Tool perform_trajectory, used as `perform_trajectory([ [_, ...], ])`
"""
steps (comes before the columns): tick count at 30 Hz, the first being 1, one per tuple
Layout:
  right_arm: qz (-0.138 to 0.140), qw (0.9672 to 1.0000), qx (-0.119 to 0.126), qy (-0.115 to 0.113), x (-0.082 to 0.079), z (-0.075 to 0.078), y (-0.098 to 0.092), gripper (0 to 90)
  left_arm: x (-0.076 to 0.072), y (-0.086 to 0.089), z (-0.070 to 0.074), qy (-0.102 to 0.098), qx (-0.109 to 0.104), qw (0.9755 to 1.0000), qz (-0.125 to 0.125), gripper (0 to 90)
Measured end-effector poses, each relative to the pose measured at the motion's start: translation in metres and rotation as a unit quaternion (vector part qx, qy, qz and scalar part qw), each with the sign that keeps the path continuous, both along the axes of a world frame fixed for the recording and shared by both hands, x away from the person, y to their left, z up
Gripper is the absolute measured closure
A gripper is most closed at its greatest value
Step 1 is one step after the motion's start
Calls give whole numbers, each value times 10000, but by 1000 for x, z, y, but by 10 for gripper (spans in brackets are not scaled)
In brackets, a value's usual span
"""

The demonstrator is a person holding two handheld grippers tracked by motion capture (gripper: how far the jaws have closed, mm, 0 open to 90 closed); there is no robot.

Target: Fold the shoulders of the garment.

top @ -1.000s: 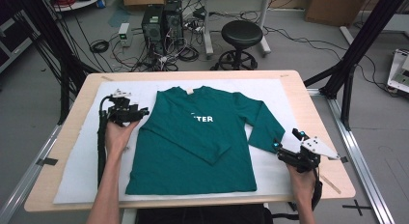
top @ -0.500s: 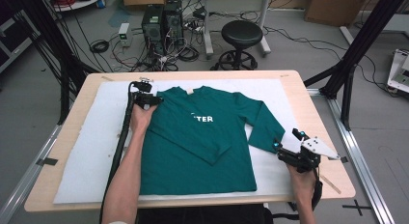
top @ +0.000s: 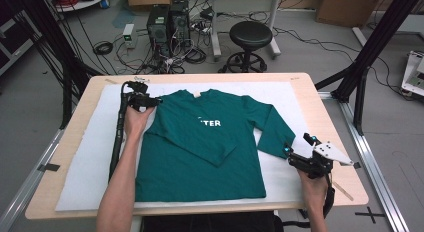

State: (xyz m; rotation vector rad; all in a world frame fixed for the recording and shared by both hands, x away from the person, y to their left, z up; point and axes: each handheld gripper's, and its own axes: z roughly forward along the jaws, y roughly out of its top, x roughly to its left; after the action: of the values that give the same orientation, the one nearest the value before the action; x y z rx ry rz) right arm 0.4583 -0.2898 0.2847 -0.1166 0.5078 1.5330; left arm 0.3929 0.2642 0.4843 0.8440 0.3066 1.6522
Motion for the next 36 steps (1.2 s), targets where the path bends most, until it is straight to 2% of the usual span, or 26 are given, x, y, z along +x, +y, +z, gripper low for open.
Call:
perform_trajectory([
  [2,-4,10000,6,-5,0,0,0,183,-1,2,-16,-44,110,9999,84,431],
  [6,-24,10000,9,-20,0,0,0,183,13,9,-46,178,262,9994,169,422],
  [9,-44,10000,7,-23,0,0,1,183,23,12,-61,404,358,9981,313,421],
  [11,-54,10000,15,-24,0,0,1,183,30,15,-67,462,327,9975,413,422],
  [13,-29,10000,12,-3,0,0,1,183,33,23,-71,413,247,9985,254,426],
  [14,-27,10000,18,-8,0,0,0,183,34,26,-72,338,143,9989,281,433],
  [17,-23,10000,20,-13,0,0,0,183,35,32,-72,315,132,9993,120,433],
  [21,14,10000,25,-9,0,0,0,183,29,30,-77,174,117,9993,312,435],
  [22,31,10000,18,-4,0,0,0,183,24,32,-82,60,176,9995,257,435],
  [24,58,10000,16,6,0,0,-1,183,17,37,-94,-190,301,9993,-108,424],
  [26,73,10000,24,31,0,0,-1,183,10,42,-109,-532,414,9969,-407,407],
  [29,69,10000,31,41,0,1,-1,183,5,51,-133,-965,591,9899,-853,387],
  [32,80,9999,53,52,0,1,-1,183,4,55,-152,-1230,770,9838,-1053,372],
  [33,84,9999,55,58,0,1,-1,182,5,57,-160,-1346,833,9810,-1124,372],
  [36,112,9998,62,119,0,2,-1,183,13,61,-178,-1470,922,9767,-1263,370],
])
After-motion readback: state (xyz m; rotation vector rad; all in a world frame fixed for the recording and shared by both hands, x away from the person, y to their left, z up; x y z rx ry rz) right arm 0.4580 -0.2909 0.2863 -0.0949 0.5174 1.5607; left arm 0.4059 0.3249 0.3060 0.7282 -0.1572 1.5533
